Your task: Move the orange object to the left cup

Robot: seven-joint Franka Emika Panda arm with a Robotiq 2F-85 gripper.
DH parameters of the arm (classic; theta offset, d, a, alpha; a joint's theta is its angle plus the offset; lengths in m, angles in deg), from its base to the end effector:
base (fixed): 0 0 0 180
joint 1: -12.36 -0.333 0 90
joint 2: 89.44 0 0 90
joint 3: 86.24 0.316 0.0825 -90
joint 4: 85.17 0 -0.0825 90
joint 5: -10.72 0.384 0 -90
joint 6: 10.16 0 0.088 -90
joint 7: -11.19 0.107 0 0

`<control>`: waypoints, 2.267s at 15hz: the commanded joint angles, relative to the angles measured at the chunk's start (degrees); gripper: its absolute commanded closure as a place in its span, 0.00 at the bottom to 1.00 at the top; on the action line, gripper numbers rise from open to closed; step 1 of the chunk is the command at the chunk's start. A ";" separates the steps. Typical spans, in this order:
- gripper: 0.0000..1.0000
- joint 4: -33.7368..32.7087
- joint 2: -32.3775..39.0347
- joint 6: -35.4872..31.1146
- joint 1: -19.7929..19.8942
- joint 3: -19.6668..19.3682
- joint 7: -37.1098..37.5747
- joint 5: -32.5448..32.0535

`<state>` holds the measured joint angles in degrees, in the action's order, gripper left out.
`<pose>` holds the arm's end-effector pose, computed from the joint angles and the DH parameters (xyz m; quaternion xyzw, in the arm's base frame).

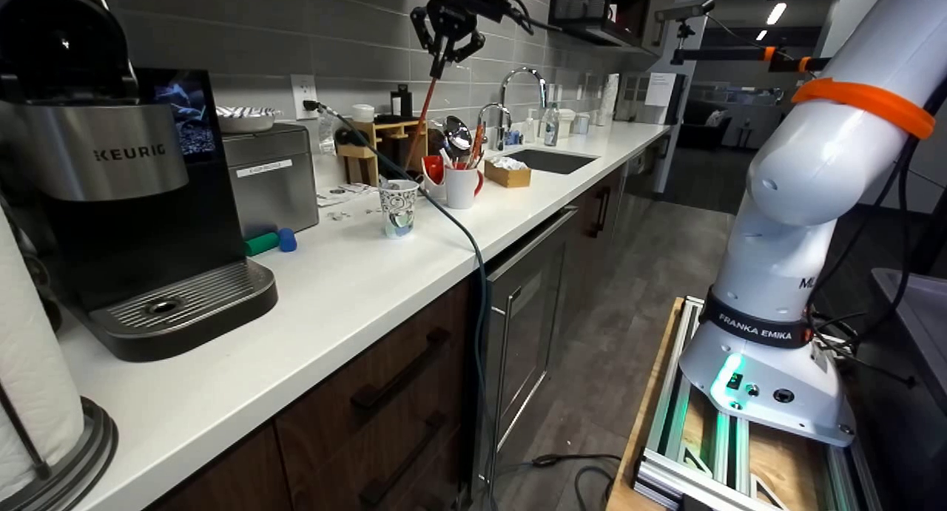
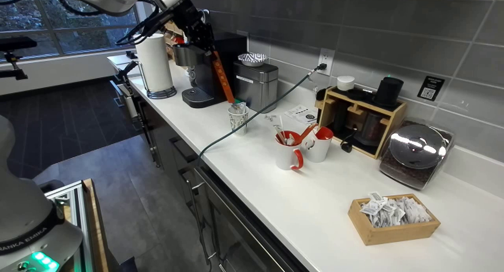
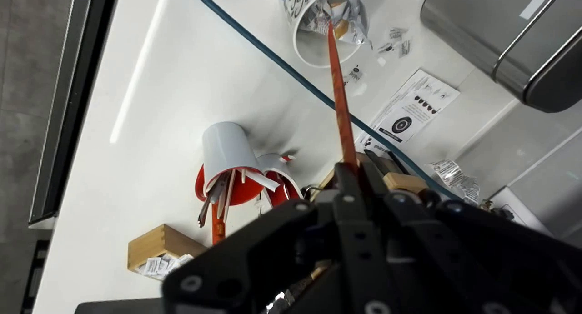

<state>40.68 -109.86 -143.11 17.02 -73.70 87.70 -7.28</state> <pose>0.4835 0.0734 0.5778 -0.8334 0.4730 -0.2851 0.0234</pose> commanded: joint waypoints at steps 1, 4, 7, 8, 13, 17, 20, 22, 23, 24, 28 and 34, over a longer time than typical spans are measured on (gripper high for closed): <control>0.98 0.15 2.45 -2.20 1.87 1.08 4.42 -6.57; 0.98 -0.11 4.07 -1.15 1.58 0.27 4.90 -9.09; 0.98 0.20 4.93 -1.60 0.85 -0.55 4.00 -9.50; 0.98 0.24 5.04 -1.73 0.80 -0.62 4.02 -9.90; 0.98 0.75 3.40 -1.47 0.59 -0.75 4.15 -11.76; 0.98 1.29 2.29 -2.84 -0.91 -1.44 1.06 -9.41; 0.98 1.30 2.04 -3.89 -1.58 -1.32 -0.37 -9.29; 0.98 1.09 2.87 -4.80 -1.92 -1.20 -1.55 -9.23; 0.98 0.96 3.38 -5.10 -2.04 -1.11 -2.01 -9.24; 0.98 0.78 3.82 -5.03 -2.13 -1.03 -2.28 -9.22; 0.98 0.02 5.76 -4.20 -2.37 -0.79 -2.42 -9.64; 0.98 -0.60 8.34 -3.60 -2.78 -0.93 -1.84 -9.84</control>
<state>40.79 -103.16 -146.49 14.81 -74.26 85.75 -17.40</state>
